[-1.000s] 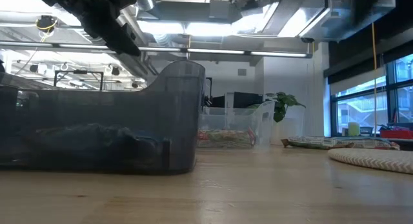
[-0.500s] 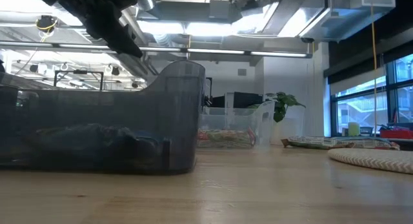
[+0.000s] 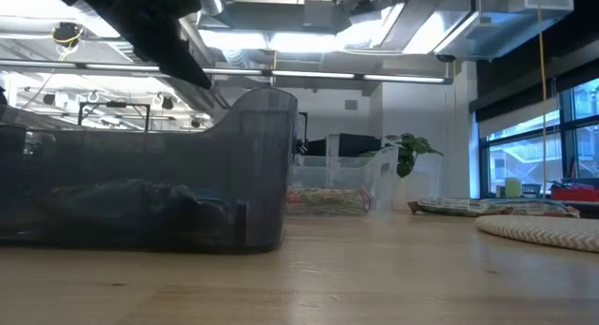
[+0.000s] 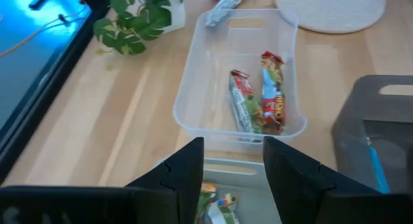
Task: Pick and place Granola Bars by type
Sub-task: Put the red granola bar into the white transparent bin
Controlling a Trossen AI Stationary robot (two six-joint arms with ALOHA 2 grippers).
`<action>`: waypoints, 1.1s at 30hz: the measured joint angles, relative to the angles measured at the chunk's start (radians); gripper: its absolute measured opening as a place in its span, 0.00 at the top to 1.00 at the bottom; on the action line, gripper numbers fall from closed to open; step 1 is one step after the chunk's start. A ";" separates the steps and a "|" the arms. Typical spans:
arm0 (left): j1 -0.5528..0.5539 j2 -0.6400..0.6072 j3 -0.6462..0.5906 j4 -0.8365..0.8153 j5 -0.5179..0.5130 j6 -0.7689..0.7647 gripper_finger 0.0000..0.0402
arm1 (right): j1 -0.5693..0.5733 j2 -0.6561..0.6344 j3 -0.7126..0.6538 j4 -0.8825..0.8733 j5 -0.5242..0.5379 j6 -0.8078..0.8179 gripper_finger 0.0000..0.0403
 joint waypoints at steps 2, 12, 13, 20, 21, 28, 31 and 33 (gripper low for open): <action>0.000 0.000 0.000 0.000 -0.008 0.000 0.62 | 0.000 -0.002 -0.017 0.026 -0.005 0.001 0.41; 0.000 0.000 0.000 0.000 -0.012 -0.001 0.62 | -0.001 -0.002 -0.020 0.024 -0.021 -0.016 0.63; 0.000 0.000 0.000 0.000 -0.012 -0.001 0.62 | -0.001 -0.001 -0.017 0.021 -0.021 -0.019 0.66; 0.000 0.000 0.000 0.000 -0.011 -0.001 0.63 | 0.000 0.003 0.009 0.008 -0.026 -0.044 0.79; 0.000 0.000 0.000 0.000 -0.012 -0.001 0.63 | 0.000 0.003 0.017 0.011 -0.025 -0.053 0.79; 0.000 0.000 0.000 0.000 -0.011 -0.002 0.62 | -0.037 0.003 0.103 0.014 0.129 -0.237 0.81; 0.000 0.000 0.000 0.000 -0.011 -0.002 0.62 | -0.071 0.003 0.162 0.006 0.242 -0.383 0.81; 0.000 0.000 0.000 0.000 -0.011 -0.002 0.62 | -0.101 0.003 0.208 -0.015 0.318 -0.503 0.81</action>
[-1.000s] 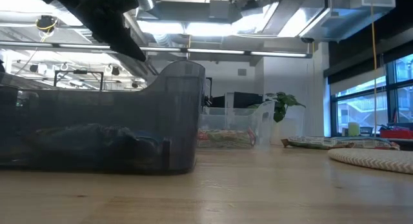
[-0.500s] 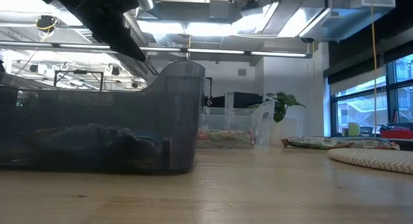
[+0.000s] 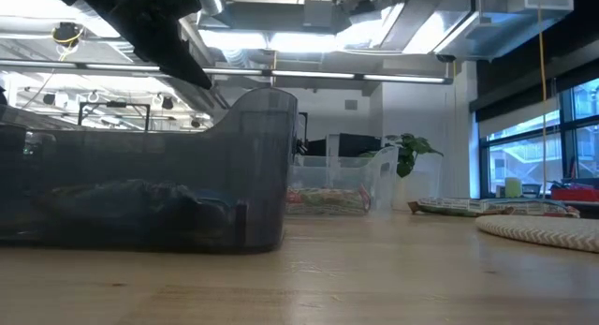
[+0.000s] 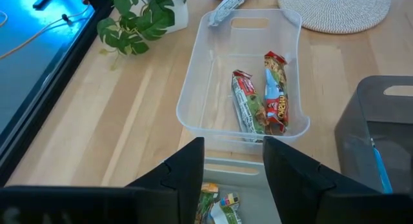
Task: Pick and place Granola Bars by type
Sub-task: Put the red granola bar into the white transparent bin
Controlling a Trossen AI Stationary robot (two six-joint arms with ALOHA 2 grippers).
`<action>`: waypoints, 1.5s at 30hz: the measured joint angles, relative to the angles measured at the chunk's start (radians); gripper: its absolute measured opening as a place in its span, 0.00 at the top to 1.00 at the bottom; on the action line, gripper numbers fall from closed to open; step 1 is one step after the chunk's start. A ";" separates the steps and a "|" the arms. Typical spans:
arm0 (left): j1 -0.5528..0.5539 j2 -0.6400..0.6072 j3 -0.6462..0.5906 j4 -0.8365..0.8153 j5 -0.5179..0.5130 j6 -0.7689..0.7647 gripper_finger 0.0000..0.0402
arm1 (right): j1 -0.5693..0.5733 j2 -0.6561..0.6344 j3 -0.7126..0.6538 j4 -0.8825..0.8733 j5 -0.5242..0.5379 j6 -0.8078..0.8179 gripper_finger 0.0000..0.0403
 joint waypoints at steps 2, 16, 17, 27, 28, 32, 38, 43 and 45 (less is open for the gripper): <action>0.000 0.000 0.000 0.000 0.000 0.000 0.63 | -0.035 0.000 0.053 -0.060 0.075 -0.120 0.81; 0.000 0.000 0.000 0.010 0.000 0.000 0.63 | -0.349 -0.003 0.361 -0.277 0.565 -0.986 0.81; 0.000 0.000 0.000 0.012 0.000 0.000 0.63 | -0.375 -0.003 0.361 -0.258 0.569 -1.034 0.81; 0.000 0.000 0.000 0.024 0.000 0.000 0.62 | -0.679 -0.003 0.242 -0.065 0.287 -1.369 0.81; 0.000 0.000 0.000 0.024 0.000 0.000 0.62 | -0.704 -0.003 0.224 -0.036 0.265 -1.396 0.81; 0.000 0.000 0.000 0.023 0.000 0.000 0.63 | -0.780 -0.003 0.169 0.107 0.160 -1.495 0.81; 0.000 0.000 0.000 0.023 0.000 -0.001 0.63 | -0.842 -0.003 0.107 0.179 0.041 -1.537 0.81; 0.000 0.000 0.000 0.023 0.000 -0.001 0.62 | -0.856 -0.003 0.052 0.201 0.026 -1.536 0.81; 0.000 0.000 0.000 0.023 0.000 -0.001 0.62 | -0.856 -0.003 0.032 0.222 0.024 -1.535 0.81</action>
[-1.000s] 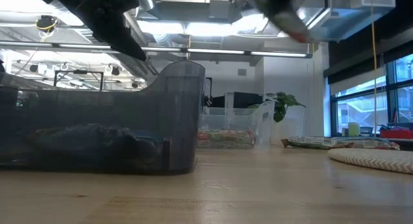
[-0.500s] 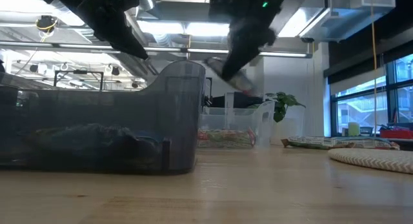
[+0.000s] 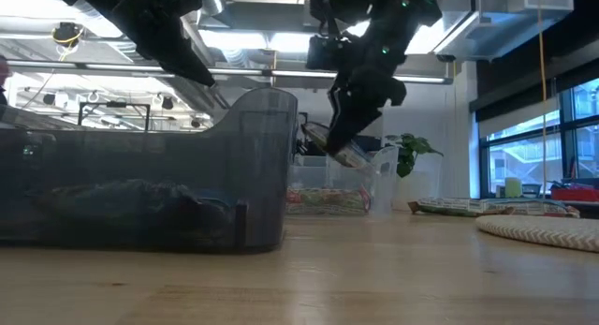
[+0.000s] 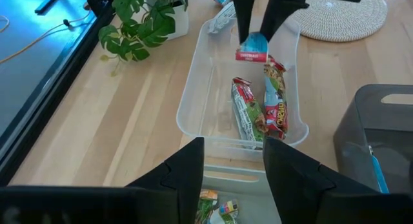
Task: Pick and place Granola Bars by type
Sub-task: Put the red granola bar into the white transparent bin, then put the yellow granola bar into the gray bin
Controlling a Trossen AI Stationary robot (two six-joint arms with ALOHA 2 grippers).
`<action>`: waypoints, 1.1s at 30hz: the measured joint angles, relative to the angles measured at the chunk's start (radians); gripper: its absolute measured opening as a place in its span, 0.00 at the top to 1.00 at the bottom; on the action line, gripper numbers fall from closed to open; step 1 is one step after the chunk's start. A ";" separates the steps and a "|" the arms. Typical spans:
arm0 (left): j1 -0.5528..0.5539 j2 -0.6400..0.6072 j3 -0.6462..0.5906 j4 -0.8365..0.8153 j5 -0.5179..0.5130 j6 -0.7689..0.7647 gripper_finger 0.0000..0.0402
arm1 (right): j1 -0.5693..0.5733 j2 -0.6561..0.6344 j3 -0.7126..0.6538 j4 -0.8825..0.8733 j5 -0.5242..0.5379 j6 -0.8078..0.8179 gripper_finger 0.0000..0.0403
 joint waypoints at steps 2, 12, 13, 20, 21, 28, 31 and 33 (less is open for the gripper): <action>0.000 0.000 0.000 0.000 0.000 0.000 0.63 | 0.000 0.000 -0.019 0.023 0.000 0.001 0.80; 0.000 0.000 0.000 0.000 0.000 0.000 0.62 | 0.000 0.000 -0.024 0.034 0.036 0.002 0.55; 0.000 0.000 0.000 0.000 0.000 0.000 0.62 | 0.000 -0.002 -0.007 0.014 0.048 0.001 0.53; 0.000 0.000 0.000 0.002 0.000 0.000 0.63 | 0.000 -0.057 0.157 -0.294 0.051 0.080 0.46; 0.000 0.000 0.000 0.003 0.000 0.000 0.63 | 0.000 -0.071 0.168 -0.332 0.046 0.104 0.46; 0.000 0.000 0.000 0.006 0.000 0.000 0.62 | -0.013 -0.235 0.089 -0.452 -0.037 0.244 0.45; 0.000 0.000 0.000 0.006 0.001 0.000 0.62 | -0.016 -0.305 0.009 -0.432 -0.021 0.273 0.45; 0.000 0.000 0.000 0.005 0.001 -0.001 0.63 | -0.018 -0.341 -0.052 -0.407 -0.009 0.285 0.45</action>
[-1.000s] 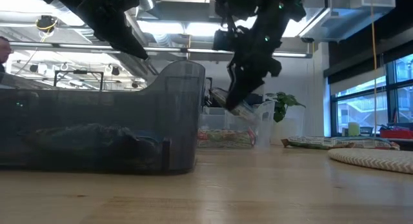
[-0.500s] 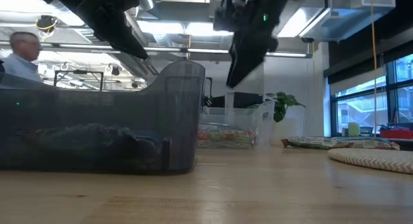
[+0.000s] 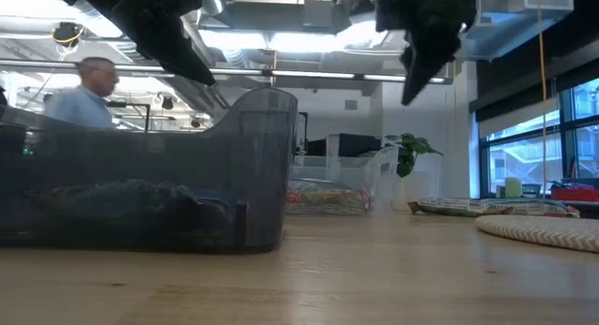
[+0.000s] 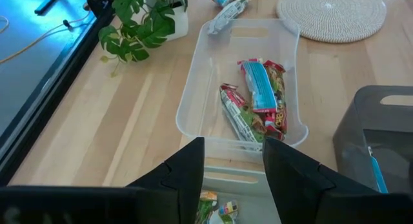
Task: Pick and place Granola Bars by type
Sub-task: Put the yellow granola bar into the gray bin
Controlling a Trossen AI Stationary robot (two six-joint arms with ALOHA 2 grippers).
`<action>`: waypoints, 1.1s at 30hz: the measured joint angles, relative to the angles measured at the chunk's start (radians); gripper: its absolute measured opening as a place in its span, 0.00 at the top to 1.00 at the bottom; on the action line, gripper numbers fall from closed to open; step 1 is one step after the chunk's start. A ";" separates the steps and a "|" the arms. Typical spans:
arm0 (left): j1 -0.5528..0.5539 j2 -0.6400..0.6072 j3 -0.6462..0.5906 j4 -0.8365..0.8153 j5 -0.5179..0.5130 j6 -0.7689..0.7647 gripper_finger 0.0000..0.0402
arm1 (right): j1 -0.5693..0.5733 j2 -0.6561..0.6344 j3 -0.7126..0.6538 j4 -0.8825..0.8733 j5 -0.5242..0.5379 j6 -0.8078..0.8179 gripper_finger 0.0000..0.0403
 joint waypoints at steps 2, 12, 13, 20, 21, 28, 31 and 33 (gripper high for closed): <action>0.000 0.000 0.000 0.002 0.004 -0.001 0.63 | -0.006 -0.024 -0.068 0.059 0.003 -0.001 0.45; 0.000 0.000 0.000 0.001 0.014 -0.001 0.62 | -0.042 -0.040 -0.305 0.213 0.043 0.006 0.45; 0.000 0.000 0.000 0.001 0.014 -0.001 0.62 | -0.044 -0.040 -0.317 0.213 0.071 0.006 0.45; 0.000 0.000 0.000 0.001 0.014 0.000 0.63 | -0.060 -0.040 -0.364 0.220 0.123 0.029 0.45; 0.000 0.000 0.000 0.001 0.014 0.000 0.63 | -0.063 -0.040 -0.369 0.223 0.125 0.037 0.45; 0.000 0.000 0.000 0.001 0.013 -0.001 0.62 | -0.074 -0.040 -0.387 0.233 0.130 0.048 0.38; 0.000 0.000 0.000 0.001 0.011 -0.001 0.63 | -0.074 -0.040 -0.387 0.253 0.156 0.002 0.32; 0.000 0.000 0.000 0.001 0.011 -0.001 0.63 | -0.074 -0.040 -0.387 0.269 0.166 0.006 0.28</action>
